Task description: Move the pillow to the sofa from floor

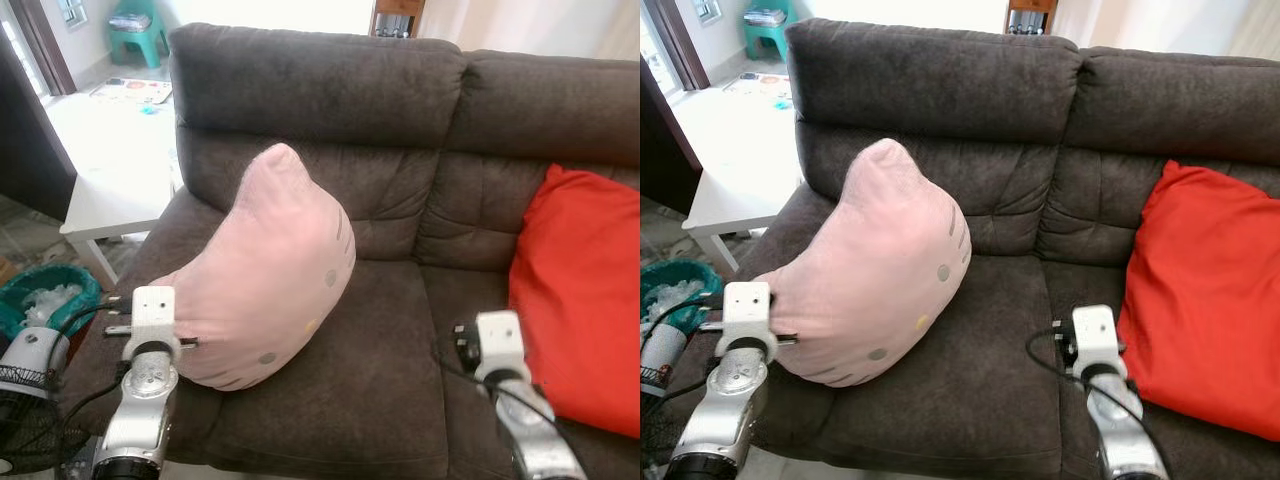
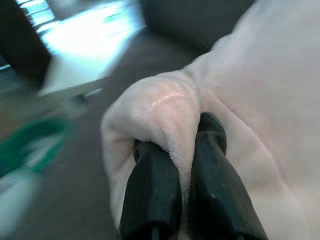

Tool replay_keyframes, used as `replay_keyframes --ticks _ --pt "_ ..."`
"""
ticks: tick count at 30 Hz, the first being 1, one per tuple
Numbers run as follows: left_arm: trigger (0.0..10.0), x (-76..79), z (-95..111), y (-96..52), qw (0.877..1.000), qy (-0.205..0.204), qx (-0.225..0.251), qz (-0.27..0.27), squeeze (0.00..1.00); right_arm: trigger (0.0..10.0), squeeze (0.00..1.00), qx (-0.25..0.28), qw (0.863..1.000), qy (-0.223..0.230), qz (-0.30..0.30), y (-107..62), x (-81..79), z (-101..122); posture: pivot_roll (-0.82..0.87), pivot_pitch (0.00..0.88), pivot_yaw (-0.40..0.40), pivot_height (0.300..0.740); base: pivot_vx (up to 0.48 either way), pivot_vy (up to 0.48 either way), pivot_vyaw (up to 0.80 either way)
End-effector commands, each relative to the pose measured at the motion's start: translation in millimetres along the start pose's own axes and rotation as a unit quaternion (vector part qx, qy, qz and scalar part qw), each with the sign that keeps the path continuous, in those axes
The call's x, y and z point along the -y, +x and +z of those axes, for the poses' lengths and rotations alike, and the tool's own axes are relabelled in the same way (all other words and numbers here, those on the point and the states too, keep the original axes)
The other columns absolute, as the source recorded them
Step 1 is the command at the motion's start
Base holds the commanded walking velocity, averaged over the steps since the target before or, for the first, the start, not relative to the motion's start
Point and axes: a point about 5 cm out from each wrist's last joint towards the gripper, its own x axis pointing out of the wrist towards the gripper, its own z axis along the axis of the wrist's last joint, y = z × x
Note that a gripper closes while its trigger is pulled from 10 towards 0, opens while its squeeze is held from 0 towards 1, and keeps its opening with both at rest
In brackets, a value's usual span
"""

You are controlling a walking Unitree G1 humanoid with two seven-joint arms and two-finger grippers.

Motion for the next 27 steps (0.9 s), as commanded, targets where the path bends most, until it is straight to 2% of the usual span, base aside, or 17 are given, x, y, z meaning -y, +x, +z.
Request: replay_keyframes --ticks 1,2,3,4,7,8,9,10,11,12,15,17,18,21,25,26,27 --pt "10.0 18.9 0 -2.0 0.997 0.028 0.006 -0.074 0.00 10.0 0.00 -0.024 1.000 -0.007 0.011 -3.8 -7.7 -18 0.10 0.035 -0.059 0.740 0.000 0.000 0.00" --pt "10.0 18.9 0 -2.0 0.997 0.028 0.006 -0.074 0.00 10.0 0.00 -0.024 1.000 -0.007 0.011 -3.8 -7.7 -18 0.10 0.035 -0.059 0.740 0.000 0.000 0.00" --pt "10.0 24.7 1 -2.4 0.994 0.026 0.009 -0.105 0.00 10.0 0.00 -0.041 0.999 -0.003 0.017 -6.9 -12.9 -28 0.10 0.034 -0.057 0.740 0.000 0.000 0.00" --pt "10.0 25.7 2 -2.4 0.994 0.022 0.009 -0.111 0.00 10.0 0.00 -0.046 0.999 0.000 0.019 -8.0 -14.6 -32 0.09 0.033 -0.057 0.740 0.000 0.000 0.00" --pt "10.0 23.3 0 -0.7 0.992 0.034 0.004 -0.119 0.00 10.0 0.00 -0.071 0.997 0.006 0.022 -13.1 -19.3 -47 0.09 0.032 -0.055 0.740 0.000 0.000 0.00" --pt "10.0 12.1 1 3.5 0.996 0.039 0.006 -0.085 0.00 10.0 0.00 -0.095 0.995 0.005 0.023 -17.9 -21.7 -59 0.09 0.032 -0.055 0.740 0.000 0.000 0.00" --pt "10.0 7.2 1 5.2 0.997 0.039 0.006 -0.068 0.00 10.0 0.00 -0.102 0.994 0.005 0.024 -19.5 -22.4 -63 0.09 0.031 -0.054 0.740 0.000 0.000 0.00" --pt "10.0 -4.3 2 8.1 0.999 0.034 0.002 -0.028 0.00 10.0 0.00 -0.117 0.993 0.003 0.026 -22.7 -23.6 -70 0.09 0.029 -0.055 0.740 0.000 0.000 0.00" --pt "10.0 -4.3 2 8.1 0.999 0.034 0.002 -0.028 0.00 10.0 0.00 -0.117 0.993 0.003 0.026 -22.7 -23.6 -70 0.09 0.029 -0.055 0.740 0.000 0.000 0.00" --pt "10.0 -19.5 2 10.1 0.999 0.032 -0.003 0.026 0.00 10.0 0.00 -0.134 0.990 0.006 0.029 -27.5 -25.1 -79 0.10 0.029 -0.056 0.740 0.000 0.000 0.00" --pt "10.0 -38.0 0 9.5 0.995 0.010 -0.013 0.097 0.00 10.0 0.00 -0.153 0.988 0.011 0.037 -34.2 -28.2 -90 0.10 0.028 -0.058 0.740 0.000 0.000 0.00" --pt "10.0 -53.3 -4 6.1 0.987 0.001 -0.028 0.156 0.00 10.0 0.00 -0.169 0.985 0.011 0.040 -39.9 -29.3 -98 0.10 0.029 -0.059 0.740 0.000 0.000 0.00" --pt "10.0 -61.0 -9 3.0 0.982 0.024 -0.045 0.181 0.00 10.0 0.00 -0.182 0.982 0.015 0.043 -45.7 -30.8 -106 0.10 0.031 -0.060 0.740 0.000 0.000 0.00" --pt "10.0 -62.4 -18 -1.1 0.978 0.035 -0.068 0.195 0.00 10.0 0.00 -0.190 0.980 0.020 0.050 -51.8 -33.7 -113 0.10 0.034 -0.059 0.740 0.000 0.000 0.00" --pt "10.0 -53.6 -23 -1.4 0.981 0.029 -0.078 0.174 0.00 10.0 0.00 -0.202 0.978 0.021 0.054 -57.7 -36.3 -120 0.09 0.034 -0.059 0.740 0.000 0.000 0.00" --pt "10.0 -46.6 -23 0.5 0.986 0.018 -0.075 0.149 0.00 10.0 0.00 -0.207 0.977 0.022 0.053 -59.4 -36.7 -122 0.09 0.034 -0.059 0.740 0.000 0.000 0.00" --pt "10.0 -29.1 -20 4.5 0.995 -0.001 -0.061 0.081 0.00 10.0 0.00 -0.215 0.975 0.019 0.055 -62.0 -37.5 -125 0.10 0.035 -0.061 0.740 0.000 0.000 0.00"
